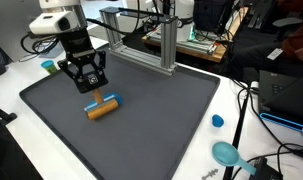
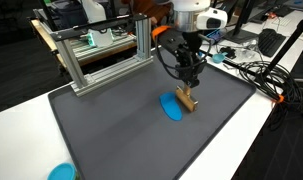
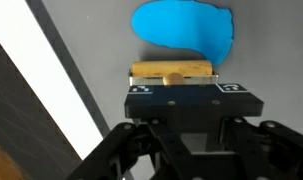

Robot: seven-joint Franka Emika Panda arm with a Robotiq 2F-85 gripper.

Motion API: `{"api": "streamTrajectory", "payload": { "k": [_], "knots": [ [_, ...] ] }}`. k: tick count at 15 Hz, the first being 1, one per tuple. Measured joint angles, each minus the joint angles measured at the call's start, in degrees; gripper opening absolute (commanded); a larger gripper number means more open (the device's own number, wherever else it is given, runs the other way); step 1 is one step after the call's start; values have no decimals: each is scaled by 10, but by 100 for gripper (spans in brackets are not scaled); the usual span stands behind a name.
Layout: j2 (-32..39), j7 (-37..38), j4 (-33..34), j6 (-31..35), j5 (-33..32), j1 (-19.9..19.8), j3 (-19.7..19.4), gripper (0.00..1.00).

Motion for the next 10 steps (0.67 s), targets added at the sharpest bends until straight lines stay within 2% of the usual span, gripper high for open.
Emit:
{"api": "streamTrajectory", "payload": {
  "k": [3,7,8,9,10],
  "knots": [
    [-18,17,0,3,0,-12,-9,21],
    [-24,19,-1,-58,2,-22,-11,21],
    [-22,19,-1,-70,4,-22,-11,46],
    [-18,18,-3,-73,6,-22,-9,46],
    [-15,18,-4,-73,6,-21,-8,21]
  ]
}}
